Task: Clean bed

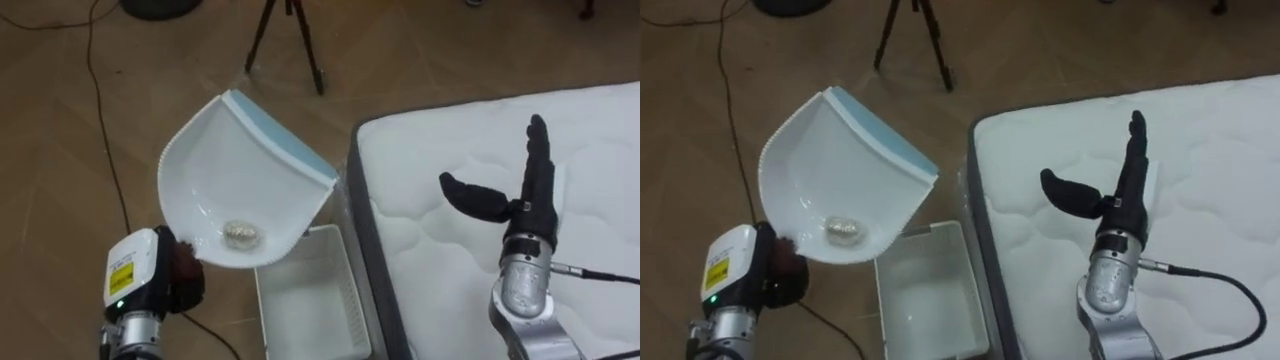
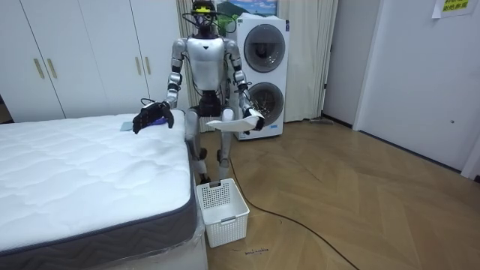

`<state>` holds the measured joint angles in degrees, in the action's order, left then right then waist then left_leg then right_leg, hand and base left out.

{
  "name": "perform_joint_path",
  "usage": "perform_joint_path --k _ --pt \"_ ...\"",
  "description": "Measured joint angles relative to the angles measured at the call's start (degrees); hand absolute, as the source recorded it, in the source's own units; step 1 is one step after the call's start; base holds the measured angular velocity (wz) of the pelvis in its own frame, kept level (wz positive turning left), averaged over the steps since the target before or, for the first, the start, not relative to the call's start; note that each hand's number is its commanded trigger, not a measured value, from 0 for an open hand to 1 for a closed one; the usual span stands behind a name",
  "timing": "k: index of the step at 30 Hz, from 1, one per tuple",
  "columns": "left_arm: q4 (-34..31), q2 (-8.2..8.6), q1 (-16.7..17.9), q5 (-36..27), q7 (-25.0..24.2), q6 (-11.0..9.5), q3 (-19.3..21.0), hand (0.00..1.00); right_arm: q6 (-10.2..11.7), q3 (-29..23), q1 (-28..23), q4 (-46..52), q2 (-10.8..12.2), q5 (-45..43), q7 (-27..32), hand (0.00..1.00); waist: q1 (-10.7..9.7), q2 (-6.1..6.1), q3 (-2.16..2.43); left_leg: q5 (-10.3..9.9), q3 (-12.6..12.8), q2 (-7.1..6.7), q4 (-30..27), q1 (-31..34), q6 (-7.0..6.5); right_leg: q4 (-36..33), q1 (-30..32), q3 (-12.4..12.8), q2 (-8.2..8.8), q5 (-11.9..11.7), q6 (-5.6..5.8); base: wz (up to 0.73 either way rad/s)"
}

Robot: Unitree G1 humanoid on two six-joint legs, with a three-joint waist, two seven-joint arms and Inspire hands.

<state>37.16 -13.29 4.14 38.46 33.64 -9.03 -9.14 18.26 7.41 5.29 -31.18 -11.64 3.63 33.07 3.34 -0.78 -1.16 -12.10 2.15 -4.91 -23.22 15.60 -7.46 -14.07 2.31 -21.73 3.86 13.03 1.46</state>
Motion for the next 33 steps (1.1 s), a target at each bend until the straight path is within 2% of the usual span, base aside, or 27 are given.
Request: perform_joint_path --k 3,5,9,11,12,15,16,18,20,21,23,24,25,27,28,29,30,31,33 --pt "1.08 0.03 -0.71 -0.14 0.02 0.02 -0.57 1.0 -0.21 0.31 -0.02 -0.22 0.0 0.15 0.64 0.0 -0.27 0.02 -0.04 -0.06 -0.95 -0.21 -0.42 0.51 -0.26 -2.24 0.87 -1.1 0.42 0.25 0.15 0.28" --pt "2.53 0.0 -2.15 -0.34 0.09 0.01 -0.94 1.0 -0.21 0.32 -0.02 -0.38 -0.01 0.09 0.94 0.0 -0.9 -0.06 -0.12 0.35 -2.48 -1.13 -0.54 0.97 -1.12 -4.38 2.06 -1.38 1.15 1.11 0.2 0.38" --pt "4.57 -0.28 -3.38 -0.69 0.78 -0.12 -1.93 1.0 0.21 0.33 -0.14 -3.39 0.07 -0.09 1.47 0.0 -1.65 -0.1 -0.19 0.88 -2.83 -2.61 -1.32 1.79 -2.12 -13.28 6.49 -1.01 4.2 3.14 0.16 0.12" --pt "5.71 -0.32 -5.27 -0.61 0.87 -0.75 -1.96 1.0 0.21 -0.29 -0.1 -4.28 0.02 -0.17 2.19 0.0 -1.77 0.1 -0.34 0.49 -2.72 -3.28 -3.6 4.19 -2.93 -17.36 9.93 -0.11 5.1 4.61 0.27 0.08" --pt "8.04 -0.54 -7.38 -0.62 1.12 -1.56 -2.2 1.0 0.22 -0.55 -0.05 -4.59 0.05 -0.3 2.7 0.0 -2.23 0.44 -0.61 0.36 -2.75 -3.59 -4.95 5.56 -3.23 -20.14 12.44 0.97 5.39 5.1 0.34 0.12" --pt "12.75 -1.57 -11.2 -0.59 1.19 -2.5 -2.58 1.0 0.22 -0.62 0.35 -5.17 0.05 -1.4 3.18 0.0 -3.21 0.76 -0.9 0.4 -2.75 -4.8 -6.83 8.3 -3.87 -25.74 19.17 3.26 6.26 5.61 0.36 0.12" --pt "13.7 -1.77 -12.11 -0.55 1.19 -2.52 -2.88 1.0 0.24 -0.83 0.42 -5.23 -0.02 -1.44 3.37 0.0 -3.5 1.23 -1.23 0.17 -2.65 -4.98 -7.83 8.95 -4.22 -26.65 21.16 4.13 6.36 5.65 0.37 0.13" --pt "14.17 -1.98 -13.01 -0.17 1.18 -2.56 -3.05 1.0 0.47 -0.82 0.7 -6.4 -0.03 -1.46 3.71 0.0 -3.72 1.8 -1.57 -0.11 -2.66 -5.06 -8.61 9.67 -4.09 -26.75 23.32 4.76 6.35 5.65 0.35 0.11" --pt "14.77 -2.43 -14.0 -0.14 1.17 -2.73 -3.09 1.0 0.47 -0.67 1.49 -8.22 0.03 -1.45 3.65 0.0 -3.57 1.92 -1.67 -0.1 -2.65 -5.4 -8.93 10.38 -4.08 -26.76 25.23 6.5 6.28 5.52 0.33 0.06" --pt "15.18 -3.23 -14.52 -0.18 1.12 -2.73 -3.73 1.0 0.47 -0.53 2.0 -9.09 0.1 -1.37 3.64 0.0 -3.64 1.92 -1.66 -0.13 -2.68 -5.67 -9.51 11.01 -4.03 -26.83 26.2 7.81 6.19 4.94 0.35 0.0" --pt "15.21 -4.35 -14.71 -0.13 1.05 -2.51 -4.42 1.0 0.47 0.2 2.96 -9.41 0.07 -1.43 3.64 0.0 -3.55 1.91 -1.66 -0.33 -2.6 -5.86 -9.63 12.08 -3.5 -26.64 27.69 8.17 6.09 4.03 0.27 -0.02" --pt "15.31 -4.75 -14.71 -0.16 0.92 -2.19 -4.85 1.0 0.69 0.76 3.77 -10.01 0.12 -1.51 3.62 0.0 -3.6 1.97 -1.69 -0.46 -2.58 -5.89 -9.66 12.62 -2.35 -26.53 28.34 8.17 6.12 3.22 0.13 0.0" --pt "15.75 -5.06 -14.76 -0.18 0.85 -1.94 -5.5 1.0 0.7 1.47 4.82 -11.29 0.12 -1.54 3.62 0.0 -3.69 2.0 -1.72 -0.72 -2.62 -5.87 -9.64 13.0 -0.29 -26.17 28.59 8.12 6.12 2.31 0.13 0.0" --pt "16.54 -5.5 -14.85 -0.13 0.55 -1.31 -6.47 1.0 0.95 2.59 6.13 -12.91 0.15 -1.62 3.6 0.0 -4.04 2.06 -1.75 -0.9 -2.64 -5.87 -9.2 13.27 1.69 -24.08 28.3 7.87 6.07 0.26 -0.27 0.03" --pt "17.35 -6.04 -15.32 0.09 0.43 -0.84 -7.33 1.0 1.07 3.16 6.84 -13.36 0.17 -1.62 3.59 0.0 -4.52 2.11 -1.78 -0.89 -2.59 -5.88 -9.06 13.73 1.7 -22.65 27.84 7.29 6.04 -1.24 -0.56 0.06" --pt "17.97 -6.32 -15.71 0.53 0.43 -0.54 -7.91 1.0 1.13 3.43 7.09 -13.37 0.16 -1.62 3.6 0.0 -4.65 2.14 -1.8 -0.89 -2.57 -5.87 -8.98 13.98 1.73 -22.1 27.47 7.25 5.95 -1.02 -0.63 0.0" --pt "18.94 -6.87 -16.58 1.04 0.26 0.53 -9.18 1.0 1.19 4.24 7.62 -13.48 0.1 -1.65 3.62 0.0 -4.98 2.17 -1.82 -0.85 -2.36 -5.74 -8.91 14.66 2.7 -21.46 27.81 7.23 5.83 -0.87 -0.7 0.0" --pt "20.15 -7.13 -17.92 1.42 -0.49 1.44 -10.52 1.0 1.19 4.95 7.99 -13.85 -0.04 -1.66 3.62 0.0 -5.31 2.24 -1.88 -1.07 -0.86 -5.16 -8.79 15.1 3.46 -21.42 28.08 7.16 5.87 -0.69 -0.76 0.05" --pt "20.79 -7.54 -19.42 2.96 -1.37 2.12 -11.54 1.0 1.19 5.28 7.99 -13.94 -0.04 -1.99 3.61 0.0 -5.94 2.25 -1.91 -1.19 2.89 -3.81 -8.35 15.47 3.67 -21.66 28.53 7.03 6.04 -0.18 -0.76 0.14"
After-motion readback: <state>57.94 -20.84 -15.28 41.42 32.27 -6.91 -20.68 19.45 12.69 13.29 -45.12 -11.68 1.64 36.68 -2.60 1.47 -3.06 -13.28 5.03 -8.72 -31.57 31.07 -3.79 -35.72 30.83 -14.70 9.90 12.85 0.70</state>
